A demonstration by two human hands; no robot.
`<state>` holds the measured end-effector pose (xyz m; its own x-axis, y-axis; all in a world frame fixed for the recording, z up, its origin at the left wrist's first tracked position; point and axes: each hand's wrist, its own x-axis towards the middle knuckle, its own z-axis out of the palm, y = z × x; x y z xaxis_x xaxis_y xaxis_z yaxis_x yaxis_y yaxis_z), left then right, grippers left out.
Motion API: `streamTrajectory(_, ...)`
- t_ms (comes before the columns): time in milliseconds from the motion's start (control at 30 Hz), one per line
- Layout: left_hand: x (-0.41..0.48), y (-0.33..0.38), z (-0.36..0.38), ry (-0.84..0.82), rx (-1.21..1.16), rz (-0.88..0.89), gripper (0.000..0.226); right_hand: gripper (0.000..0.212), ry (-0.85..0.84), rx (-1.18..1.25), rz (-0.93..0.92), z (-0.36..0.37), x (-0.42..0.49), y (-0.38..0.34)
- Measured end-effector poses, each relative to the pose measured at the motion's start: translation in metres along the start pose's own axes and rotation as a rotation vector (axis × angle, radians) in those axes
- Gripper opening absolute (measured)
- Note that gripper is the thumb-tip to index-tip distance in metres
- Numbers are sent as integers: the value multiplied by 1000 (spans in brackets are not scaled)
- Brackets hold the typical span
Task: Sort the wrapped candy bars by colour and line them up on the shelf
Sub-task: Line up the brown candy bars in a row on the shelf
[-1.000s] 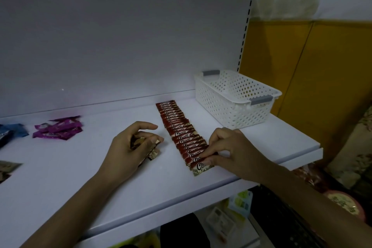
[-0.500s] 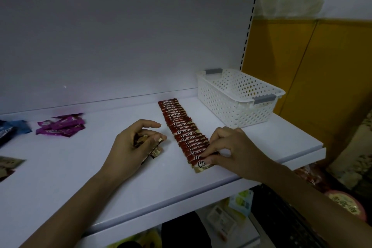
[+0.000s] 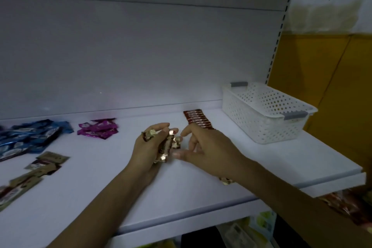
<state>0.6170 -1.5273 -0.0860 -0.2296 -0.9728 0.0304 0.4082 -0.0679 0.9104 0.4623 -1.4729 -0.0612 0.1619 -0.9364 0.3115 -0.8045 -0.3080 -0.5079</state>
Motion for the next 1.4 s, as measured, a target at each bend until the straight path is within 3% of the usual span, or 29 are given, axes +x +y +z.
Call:
streamTrajectory(200,5,2,-4,83,-141,-97,11,39,19,34,115,18,44,-11)
streamTrajectory(367,6,-2,-4,-38,-79,-136,24,23,-62,353,273,13,57,4)
streamTrajectory(533,6,-5,-3,-113,-16,-112,24,7,43,683,324,4,50,12)
streamTrajectory(767,3,-4,-2,-119,33,-76,17,6,137,758,328,-8,52,16)
streamTrajectory(867,3,-4,-3,-117,44,-61,13,9,78,798,322,-9,50,19)
streamTrajectory(967,4,-1,-4,-121,-1,-123,16,23,-50,1007,285,-8,48,21)
streamTrajectory(1067,4,1,-4,-165,-58,-213,16,33,-143,846,194,-8,46,22)
streamTrajectory(1133,2,2,-3,-192,-46,-241,18,27,-180,774,159,-6,44,19)
streamTrajectory(1233,1,2,-4,-199,-67,-256,18,7,-121,824,181,-5,44,14)
streamTrajectory(1333,1,3,-3,-194,-82,-239,19,11,-31,842,191,-6,46,15)
streamTrajectory(1400,0,4,-1,-193,-87,-210,31,5,15,830,187,-9,45,15)
